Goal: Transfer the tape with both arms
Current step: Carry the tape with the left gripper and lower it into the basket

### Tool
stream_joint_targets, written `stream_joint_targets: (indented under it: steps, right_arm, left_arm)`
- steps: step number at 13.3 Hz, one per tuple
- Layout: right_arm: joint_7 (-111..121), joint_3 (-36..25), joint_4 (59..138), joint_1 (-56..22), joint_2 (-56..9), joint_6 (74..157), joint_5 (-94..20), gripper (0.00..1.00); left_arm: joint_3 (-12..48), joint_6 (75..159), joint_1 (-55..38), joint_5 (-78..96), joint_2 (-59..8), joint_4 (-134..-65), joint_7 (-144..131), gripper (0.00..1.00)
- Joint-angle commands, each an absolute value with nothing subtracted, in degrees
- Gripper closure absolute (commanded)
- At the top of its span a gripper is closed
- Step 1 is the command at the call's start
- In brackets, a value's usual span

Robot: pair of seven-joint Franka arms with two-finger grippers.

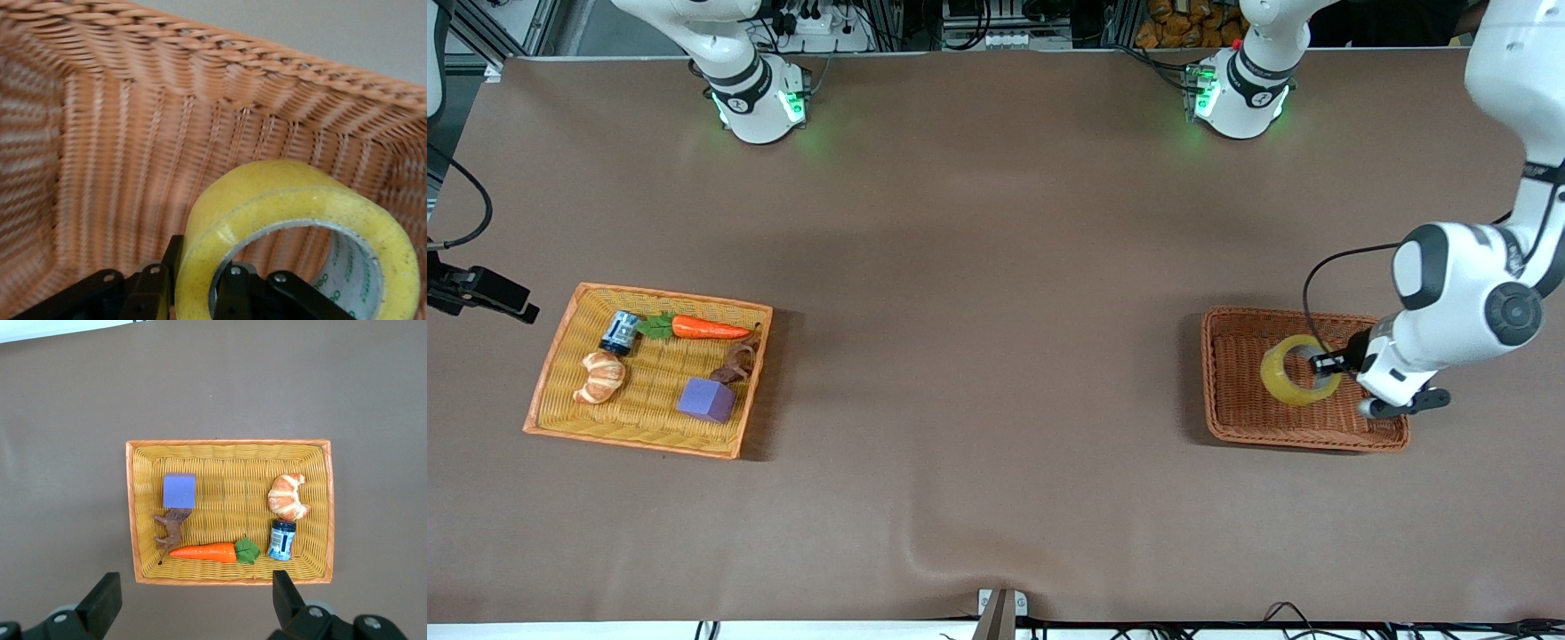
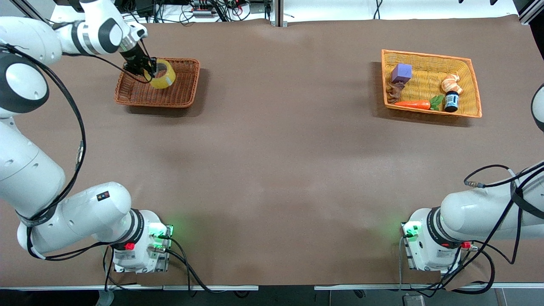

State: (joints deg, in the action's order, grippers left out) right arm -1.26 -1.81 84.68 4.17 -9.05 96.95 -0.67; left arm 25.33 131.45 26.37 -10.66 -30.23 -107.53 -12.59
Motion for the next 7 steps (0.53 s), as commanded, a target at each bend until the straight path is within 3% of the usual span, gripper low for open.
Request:
stream_joint_targets:
  steps: [1,2,4,7]
  right_arm:
    - [-1.2,-1.2,84.6,4.5,-9.0,96.4,-1.3,0.00]
    - [-1.2,-1.3,83.8,5.1,-8.9,95.9,-1.4,0.00]
    - [-1.2,-1.5,81.3,5.0,-8.8,89.7,-4.5,0.00]
    - [-1.1,-1.2,76.6,4.7,-8.9,85.4,-4.3,0.00]
  left_arm:
    - [25.8,132.3,26.3,-16.2,-32.3,-104.3,-13.5,0.23]
    - [25.8,132.3,26.4,-17.2,-32.2,-103.7,-13.4,0.00]
    - [25.8,131.3,26.2,-17.4,-29.1,-103.4,-13.0,0.00]
    - [28.9,119.1,25.9,-17.4,-18.0,-100.0,-13.0,0.00]
